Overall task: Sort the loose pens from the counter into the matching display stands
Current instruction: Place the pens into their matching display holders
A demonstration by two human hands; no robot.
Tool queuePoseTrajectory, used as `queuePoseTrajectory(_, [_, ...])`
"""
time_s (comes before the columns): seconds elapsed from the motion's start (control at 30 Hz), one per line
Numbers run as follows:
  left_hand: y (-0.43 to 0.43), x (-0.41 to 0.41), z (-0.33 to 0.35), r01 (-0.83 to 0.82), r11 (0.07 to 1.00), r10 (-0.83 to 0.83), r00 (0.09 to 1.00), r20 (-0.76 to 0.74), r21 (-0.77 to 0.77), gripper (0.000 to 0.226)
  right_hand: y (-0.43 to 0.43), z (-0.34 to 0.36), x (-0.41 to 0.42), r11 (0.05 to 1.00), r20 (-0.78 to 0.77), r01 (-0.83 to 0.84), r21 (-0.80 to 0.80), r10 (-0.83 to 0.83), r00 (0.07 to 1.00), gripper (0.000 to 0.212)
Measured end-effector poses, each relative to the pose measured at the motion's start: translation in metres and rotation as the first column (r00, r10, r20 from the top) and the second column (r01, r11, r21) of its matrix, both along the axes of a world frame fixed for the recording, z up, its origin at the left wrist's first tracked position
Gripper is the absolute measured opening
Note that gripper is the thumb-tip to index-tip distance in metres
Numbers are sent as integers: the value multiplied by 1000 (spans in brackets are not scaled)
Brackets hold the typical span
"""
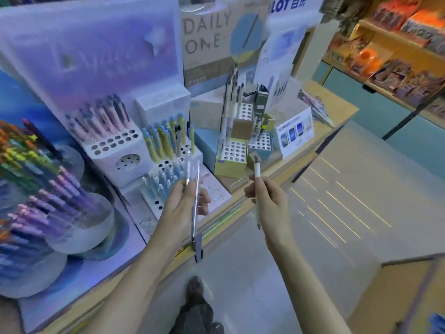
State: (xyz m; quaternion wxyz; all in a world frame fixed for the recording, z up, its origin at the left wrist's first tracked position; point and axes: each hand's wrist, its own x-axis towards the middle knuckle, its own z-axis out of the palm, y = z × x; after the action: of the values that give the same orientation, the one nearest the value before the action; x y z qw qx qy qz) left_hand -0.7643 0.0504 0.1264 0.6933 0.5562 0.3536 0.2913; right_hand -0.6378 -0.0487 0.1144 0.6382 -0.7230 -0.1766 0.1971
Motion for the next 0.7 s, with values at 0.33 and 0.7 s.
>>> queuePoseTrajectory(0.33, [44, 93, -28, -71, 997, 71, 997, -10, 30, 24, 47, -25, 98, 993, 163, -52, -102, 69, 984, 17])
queuePoseTrajectory(0.7, [78, 166, -26, -122, 991, 123, 992, -16, 55, 18, 110, -6, 199, 996, 261, -69, -52, 80, 962, 9])
